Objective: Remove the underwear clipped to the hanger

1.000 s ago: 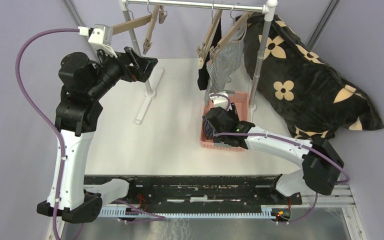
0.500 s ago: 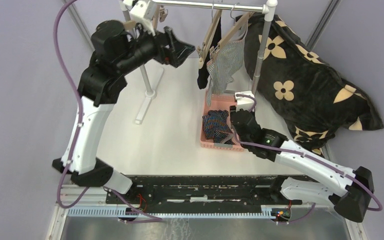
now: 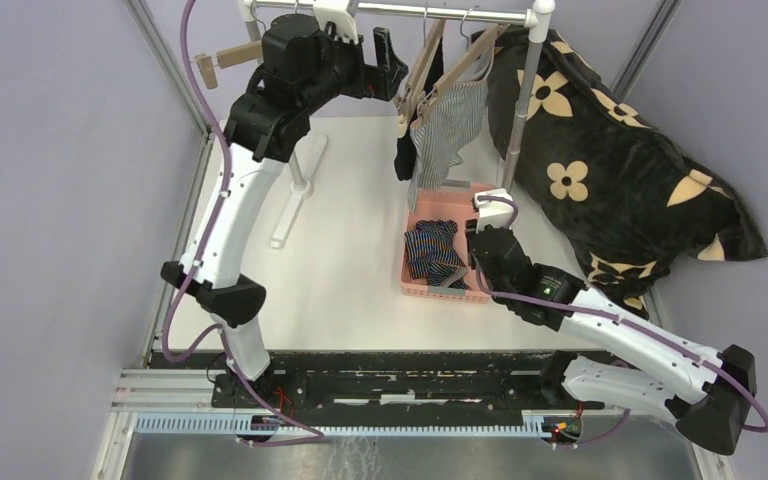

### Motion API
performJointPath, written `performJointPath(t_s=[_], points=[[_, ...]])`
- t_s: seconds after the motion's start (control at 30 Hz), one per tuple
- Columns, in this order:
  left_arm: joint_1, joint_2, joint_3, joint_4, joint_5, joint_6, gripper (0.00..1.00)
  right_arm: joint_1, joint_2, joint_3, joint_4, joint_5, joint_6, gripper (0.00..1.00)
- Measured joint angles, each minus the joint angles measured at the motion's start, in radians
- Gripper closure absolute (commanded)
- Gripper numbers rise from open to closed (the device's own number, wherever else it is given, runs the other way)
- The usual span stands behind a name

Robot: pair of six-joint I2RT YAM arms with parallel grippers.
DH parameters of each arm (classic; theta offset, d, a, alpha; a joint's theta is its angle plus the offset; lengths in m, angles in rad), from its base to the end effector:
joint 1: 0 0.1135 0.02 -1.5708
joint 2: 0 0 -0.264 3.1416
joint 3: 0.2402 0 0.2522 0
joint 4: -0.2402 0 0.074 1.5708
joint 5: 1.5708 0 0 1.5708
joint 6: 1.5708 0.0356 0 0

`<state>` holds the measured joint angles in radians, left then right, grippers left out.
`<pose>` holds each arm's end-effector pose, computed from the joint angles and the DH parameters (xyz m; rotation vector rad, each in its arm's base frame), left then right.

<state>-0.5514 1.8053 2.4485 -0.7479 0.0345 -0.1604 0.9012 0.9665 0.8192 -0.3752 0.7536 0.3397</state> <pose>0.2978 -0.1846 0.5537 0.3576 1.6690 -0.5631 0.1480 0.1478 0.3043 -0.1085 1.9403 0.0268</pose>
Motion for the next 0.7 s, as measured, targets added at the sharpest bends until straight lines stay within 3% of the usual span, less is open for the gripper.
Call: performJointPath(t_s=[0.47,0.7], points=[[0.000,0.054,-0.069,0.167,0.075,-0.002,0.04,0.000,0.054,-0.033,0.011,-0.070,0.000,0.62],[0.000,0.054,-0.116,0.187,0.081,-0.002,0.12,0.001,0.054,-0.033,0.017,-0.077,0.000,0.63]])
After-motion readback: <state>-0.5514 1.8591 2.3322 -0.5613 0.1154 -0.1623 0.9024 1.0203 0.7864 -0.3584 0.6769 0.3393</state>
